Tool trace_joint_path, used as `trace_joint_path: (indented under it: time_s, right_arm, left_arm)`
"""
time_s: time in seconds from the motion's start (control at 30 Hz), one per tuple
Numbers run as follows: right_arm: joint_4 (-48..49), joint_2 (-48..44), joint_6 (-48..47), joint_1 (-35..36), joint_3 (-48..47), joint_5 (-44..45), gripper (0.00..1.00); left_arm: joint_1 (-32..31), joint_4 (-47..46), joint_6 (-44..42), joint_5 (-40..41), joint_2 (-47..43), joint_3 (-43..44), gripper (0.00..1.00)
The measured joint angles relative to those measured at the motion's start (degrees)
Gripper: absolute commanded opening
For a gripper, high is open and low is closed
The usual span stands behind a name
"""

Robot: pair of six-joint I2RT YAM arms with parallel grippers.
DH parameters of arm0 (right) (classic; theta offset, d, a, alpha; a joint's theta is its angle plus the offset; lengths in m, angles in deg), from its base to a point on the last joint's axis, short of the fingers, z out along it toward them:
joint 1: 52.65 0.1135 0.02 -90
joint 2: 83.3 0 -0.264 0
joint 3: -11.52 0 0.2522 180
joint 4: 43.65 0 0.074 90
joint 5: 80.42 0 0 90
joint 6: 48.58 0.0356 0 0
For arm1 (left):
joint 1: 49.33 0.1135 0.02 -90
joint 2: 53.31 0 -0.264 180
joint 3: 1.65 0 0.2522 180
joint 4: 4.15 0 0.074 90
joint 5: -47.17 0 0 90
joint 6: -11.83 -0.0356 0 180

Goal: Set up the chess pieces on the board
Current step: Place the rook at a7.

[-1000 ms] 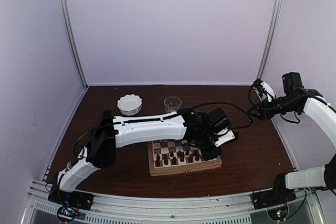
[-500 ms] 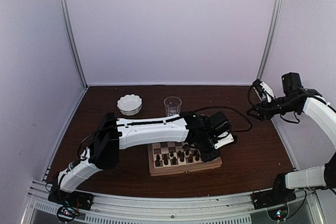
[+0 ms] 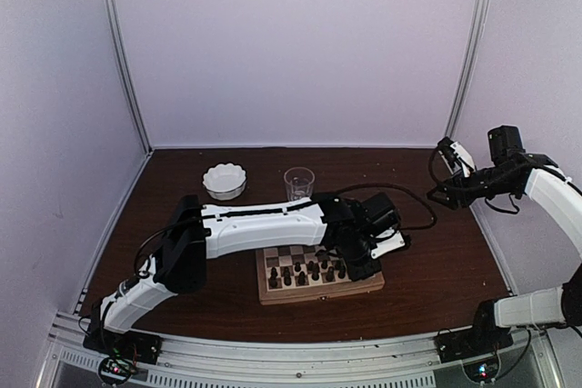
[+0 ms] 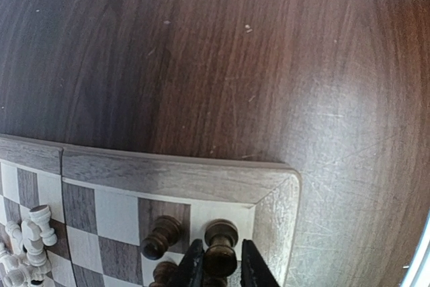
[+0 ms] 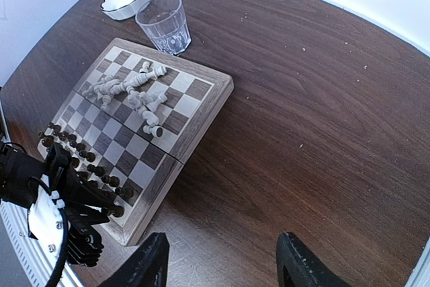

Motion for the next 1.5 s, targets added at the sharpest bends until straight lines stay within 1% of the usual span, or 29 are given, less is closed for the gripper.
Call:
trace_joint_path:
  time_s: [0.23, 0.4, 1.17, 1.2, 1.37, 1.5]
  right_arm:
    - [-0.07, 0.00, 0.00, 0.00, 0.00, -0.20, 0.58]
    - [-0.07, 0.00, 0.00, 0.00, 0.00, -0.46, 0.58]
    - [-0.13, -0.35, 0.00, 0.00, 0.24, -0.90, 0.58]
    - [-0.13, -0.33, 0.00, 0.00, 0.31, -0.90, 0.58]
    - [-0.31, -0.35, 0.00, 0.00, 0.37, -1.05, 0.58]
    - [-0.33, -0.68, -0.02, 0.00, 0.37, -1.09, 0.58]
  left_arm:
    - [0.00, 0.31, 0.07, -2.23, 0.00, 0.33, 0.22]
    - [0.00, 0.26, 0.44, -2.75, 0.00, 0.33, 0.25]
    - [0.00, 0.20, 0.11, 1.66, -0.02, 0.33, 0.24]
    - [0.00, 0.20, 0.04, 1.77, -0.02, 0.33, 0.24]
    - [0.00, 0.20, 0.02, 1.70, -0.02, 0.33, 0.34]
    - [0.00, 0.22, 0.04, 0.83, -0.15, 0.33, 0.38]
